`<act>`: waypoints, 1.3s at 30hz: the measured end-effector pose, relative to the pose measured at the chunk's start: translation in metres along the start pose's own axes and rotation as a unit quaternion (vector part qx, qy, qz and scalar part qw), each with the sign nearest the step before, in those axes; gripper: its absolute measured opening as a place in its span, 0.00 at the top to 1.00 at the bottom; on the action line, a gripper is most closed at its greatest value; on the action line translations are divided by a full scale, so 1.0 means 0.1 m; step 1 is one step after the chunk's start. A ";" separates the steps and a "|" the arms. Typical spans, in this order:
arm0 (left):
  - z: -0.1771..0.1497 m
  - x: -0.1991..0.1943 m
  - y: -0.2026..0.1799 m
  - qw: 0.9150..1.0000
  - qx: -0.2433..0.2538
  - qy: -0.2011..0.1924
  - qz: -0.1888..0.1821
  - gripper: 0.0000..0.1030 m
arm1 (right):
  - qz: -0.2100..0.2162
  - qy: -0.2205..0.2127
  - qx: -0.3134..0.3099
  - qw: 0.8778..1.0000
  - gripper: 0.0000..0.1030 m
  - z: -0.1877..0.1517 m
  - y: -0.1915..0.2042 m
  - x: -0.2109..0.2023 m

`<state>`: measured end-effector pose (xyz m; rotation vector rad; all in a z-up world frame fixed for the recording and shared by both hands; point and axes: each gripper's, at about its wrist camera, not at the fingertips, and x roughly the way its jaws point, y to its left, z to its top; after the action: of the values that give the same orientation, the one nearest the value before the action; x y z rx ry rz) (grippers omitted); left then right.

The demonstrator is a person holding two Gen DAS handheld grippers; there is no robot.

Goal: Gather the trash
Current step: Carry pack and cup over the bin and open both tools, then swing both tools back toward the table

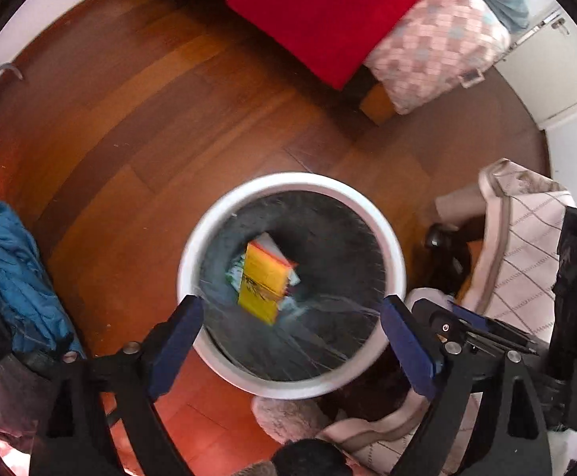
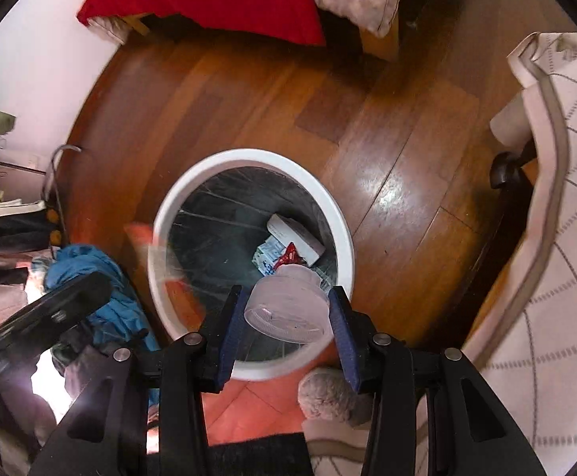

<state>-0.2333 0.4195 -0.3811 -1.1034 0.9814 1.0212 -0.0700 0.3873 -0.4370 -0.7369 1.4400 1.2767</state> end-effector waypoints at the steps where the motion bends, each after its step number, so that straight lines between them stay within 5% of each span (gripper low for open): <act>1: -0.01 -0.02 0.02 1.000 0.002 -0.011 0.014 0.12 | -0.003 0.006 0.001 1.000 0.51 0.04 0.00 0.06; 3: -0.02 -0.07 0.07 0.999 0.009 -0.033 0.041 0.11 | -0.011 0.012 0.002 1.000 0.28 0.11 0.01 0.15; 8: -0.15 -0.17 0.16 0.996 0.007 -0.050 0.077 0.11 | -0.035 0.012 -0.010 0.999 0.01 0.07 0.04 0.18; 19: -0.46 -0.42 -0.01 0.993 0.030 -0.057 0.097 0.11 | -0.078 -0.004 -0.036 0.996 0.00 -0.42 0.09 -0.24; 39: -0.87 -1.52 -0.29 0.983 0.057 -0.137 0.107 0.11 | -0.042 -0.083 -0.059 0.994 0.00 -0.96 0.38 -1.38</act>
<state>-0.2506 0.3079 -0.2435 -0.7490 0.9336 1.2381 -0.0932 0.2808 -0.3039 -0.7440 1.1946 1.3340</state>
